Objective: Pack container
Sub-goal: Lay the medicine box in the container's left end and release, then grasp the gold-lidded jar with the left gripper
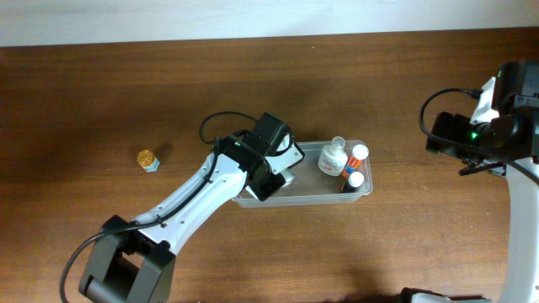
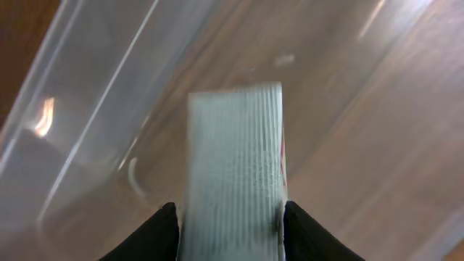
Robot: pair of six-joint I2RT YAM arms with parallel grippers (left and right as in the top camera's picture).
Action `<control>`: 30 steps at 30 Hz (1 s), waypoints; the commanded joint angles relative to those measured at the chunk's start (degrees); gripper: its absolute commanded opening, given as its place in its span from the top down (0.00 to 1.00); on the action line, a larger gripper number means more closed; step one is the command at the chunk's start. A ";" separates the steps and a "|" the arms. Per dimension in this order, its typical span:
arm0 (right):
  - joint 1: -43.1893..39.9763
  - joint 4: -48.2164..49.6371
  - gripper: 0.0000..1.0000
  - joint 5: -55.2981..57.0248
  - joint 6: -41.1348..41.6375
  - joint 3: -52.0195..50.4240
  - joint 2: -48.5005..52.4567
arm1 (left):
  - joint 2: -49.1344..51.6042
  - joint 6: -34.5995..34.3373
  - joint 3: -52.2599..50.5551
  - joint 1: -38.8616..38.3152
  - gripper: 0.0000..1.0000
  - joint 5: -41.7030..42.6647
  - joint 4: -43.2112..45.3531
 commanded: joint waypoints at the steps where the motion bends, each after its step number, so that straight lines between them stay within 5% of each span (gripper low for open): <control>1: -0.26 0.09 0.11 -0.33 -0.66 -0.35 -0.46 | -3.78 -0.85 0.92 0.15 0.43 -5.81 -0.42; 3: -0.26 0.11 0.11 -0.33 -0.68 -0.35 -0.46 | -6.45 -0.85 1.60 0.26 0.07 -7.13 -0.63; 4: -0.26 0.13 0.11 -0.33 -0.68 -0.35 -0.46 | -8.00 -0.85 1.77 0.44 0.00 -7.85 -0.76; 10: -0.26 0.17 0.11 -0.33 -0.87 -0.35 -0.46 | -21.90 -11.28 1.77 7.41 0.01 -13.22 -3.41; 14: -0.26 0.17 0.11 -0.33 -0.87 -0.35 -0.46 | -26.25 -18.53 1.75 20.70 0.01 -12.98 -3.65; 22: -0.26 0.17 0.11 -0.37 -0.87 -0.35 -0.46 | -12.02 -20.76 1.46 39.80 0.01 -5.88 -3.72; 30: -0.26 0.09 0.11 -0.35 -1.09 -0.35 -0.46 | 6.45 -24.46 1.46 43.52 0.01 -5.14 -0.66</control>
